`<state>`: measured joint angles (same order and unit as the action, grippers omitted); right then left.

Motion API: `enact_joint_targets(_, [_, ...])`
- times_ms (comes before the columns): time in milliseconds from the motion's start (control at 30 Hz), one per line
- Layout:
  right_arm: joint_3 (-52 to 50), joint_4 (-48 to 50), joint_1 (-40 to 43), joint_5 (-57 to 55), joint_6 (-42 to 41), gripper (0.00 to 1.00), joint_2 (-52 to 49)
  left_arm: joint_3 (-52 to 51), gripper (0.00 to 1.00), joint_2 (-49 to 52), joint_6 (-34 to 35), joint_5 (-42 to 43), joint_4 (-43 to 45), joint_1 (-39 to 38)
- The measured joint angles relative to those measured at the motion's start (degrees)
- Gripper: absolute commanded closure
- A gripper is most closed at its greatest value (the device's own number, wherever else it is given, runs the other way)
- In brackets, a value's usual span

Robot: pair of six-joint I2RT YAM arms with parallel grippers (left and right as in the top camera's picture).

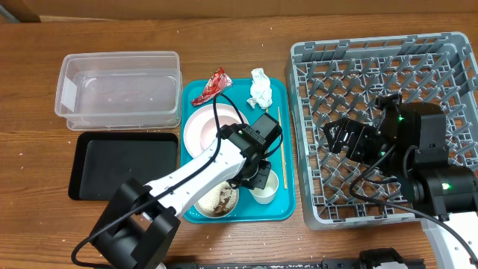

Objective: Sort waste into correct bins and load items into the dishwasher

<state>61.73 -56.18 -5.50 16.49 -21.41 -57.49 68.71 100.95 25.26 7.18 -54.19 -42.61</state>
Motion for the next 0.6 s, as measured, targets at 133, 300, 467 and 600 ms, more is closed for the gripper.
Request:
enact_joint_targets(133, [0.0,0.0,0.0,0.0,0.0,0.00,0.0,0.7,0.96,-1.3,0.1,1.0,-2.4,1.7])
enact_joint_targets(300, [0.0,0.0,0.0,2.0,0.8,0.04,0.0,1.8,0.96,-8.7,-2.5,9.7,-1.0,9.5])
enact_joint_targets(467, [0.0,3.1,-0.1,11.5,3.4,0.11,-0.1,3.3,0.96,-14.1,-9.5,33.7,2.3,24.6])
enact_joint_targets(600, [0.0,8.3,-1.7,22.0,5.4,0.11,-1.3,3.4,0.96,-14.1,-14.0,52.5,1.9,32.3])
